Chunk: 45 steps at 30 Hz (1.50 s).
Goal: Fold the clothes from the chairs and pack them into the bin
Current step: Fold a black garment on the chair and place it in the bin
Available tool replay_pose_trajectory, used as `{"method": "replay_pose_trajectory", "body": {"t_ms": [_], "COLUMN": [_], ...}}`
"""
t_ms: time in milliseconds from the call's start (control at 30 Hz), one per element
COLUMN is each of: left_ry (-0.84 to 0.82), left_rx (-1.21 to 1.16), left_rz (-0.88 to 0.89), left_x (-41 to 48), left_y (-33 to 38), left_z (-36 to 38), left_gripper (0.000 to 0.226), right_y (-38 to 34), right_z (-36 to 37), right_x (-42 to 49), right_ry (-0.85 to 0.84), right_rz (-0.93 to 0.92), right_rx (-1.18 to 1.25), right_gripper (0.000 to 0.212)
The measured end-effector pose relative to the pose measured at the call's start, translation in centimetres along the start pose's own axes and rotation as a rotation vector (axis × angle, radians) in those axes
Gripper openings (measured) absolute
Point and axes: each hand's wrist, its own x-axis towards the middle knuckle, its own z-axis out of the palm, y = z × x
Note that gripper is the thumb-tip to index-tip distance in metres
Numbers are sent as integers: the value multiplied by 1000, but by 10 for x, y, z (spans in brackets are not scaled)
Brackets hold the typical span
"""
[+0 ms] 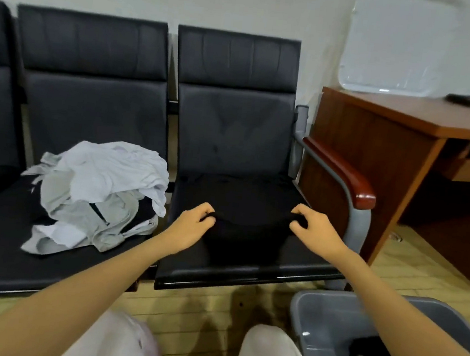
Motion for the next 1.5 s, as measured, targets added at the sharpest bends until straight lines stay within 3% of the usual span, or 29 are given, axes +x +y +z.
{"method": "replay_pose_trajectory", "body": {"t_ms": [133,367,533,700,900,1067,1233,1367,1500], "left_ry": [23,75,166,341,323,230,185,253,129], "left_rx": [-291,-369,-333,-312,-208,3,274,272,340], "left_rz": [-61,-48,-94,-97,-160,-253,-271,-219,-172], "left_x": [-28,-38,0,94,225,290,302,294,259], "left_y": [33,56,39,21,-35,-113,-165,-169,-146], "left_z": [-13,-23,-22,-37,-32,10,40,44,44], "left_gripper": [17,13,13,9,5,9,14,26,44], "right_y": [-31,-44,-30,-16,32,99,135,139,121], "right_z": [-35,-56,-43,-36,20,102,158,167,155], "right_x": [-29,-31,7,106,234,285,287,283,264], "right_ry": [8,15,25,96,43,-61,-16,104,87], "right_rz": [-112,-130,-66,-10,98,205,286,357,267], "right_rx": [27,-25,-47,-46,-94,-188,-152,-21,-193], "right_gripper": [6,12,15,16,20,19,33,46,49]}}
